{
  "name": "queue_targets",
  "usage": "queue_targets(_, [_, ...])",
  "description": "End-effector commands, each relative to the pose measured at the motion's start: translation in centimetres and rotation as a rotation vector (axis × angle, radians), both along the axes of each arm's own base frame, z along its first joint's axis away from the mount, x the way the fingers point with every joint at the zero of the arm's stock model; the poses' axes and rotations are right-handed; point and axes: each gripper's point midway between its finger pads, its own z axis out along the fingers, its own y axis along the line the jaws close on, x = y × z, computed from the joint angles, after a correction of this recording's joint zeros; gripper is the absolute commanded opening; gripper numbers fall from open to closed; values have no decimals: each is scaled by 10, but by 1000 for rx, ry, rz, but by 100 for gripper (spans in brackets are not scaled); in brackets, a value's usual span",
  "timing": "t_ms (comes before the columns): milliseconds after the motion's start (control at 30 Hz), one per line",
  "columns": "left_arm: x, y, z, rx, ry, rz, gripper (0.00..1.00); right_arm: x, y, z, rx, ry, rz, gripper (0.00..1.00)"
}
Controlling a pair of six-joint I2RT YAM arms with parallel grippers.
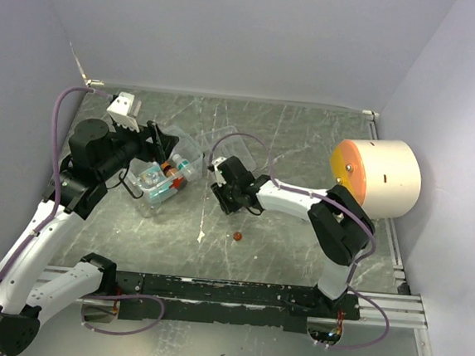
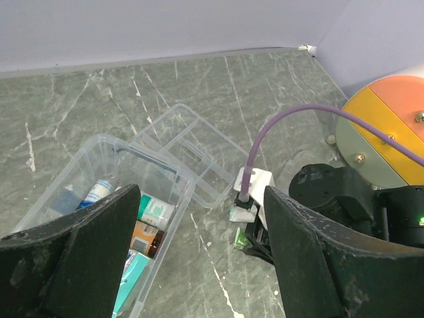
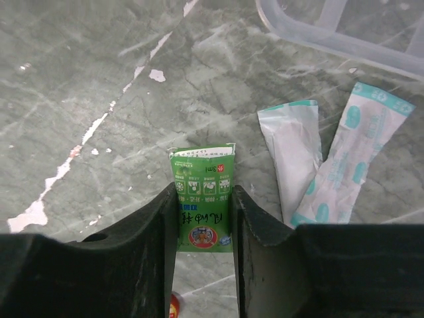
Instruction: Organize the medicine kit
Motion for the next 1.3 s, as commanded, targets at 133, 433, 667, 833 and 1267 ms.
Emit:
queue_targets(133, [3,0,14,-13,-52,9,85,42,2,88,193,-173,-146,32])
queue_targets(433, [3,-3,32,-53,-79,0,84,127,-42,131,252,-330,-410,33])
queue_targets(667, [8,-2,22,-29,-74,9,85,171,-40,115,224,-330,-416,33])
queue_targets(833, [9,-3,17,-21,-71,4,85,186,-24,100,231,-314,-361,33])
queue_targets(1267, [11,-8,10,-17,-51,-20,85,204,-17,48,159,-262,-318,33])
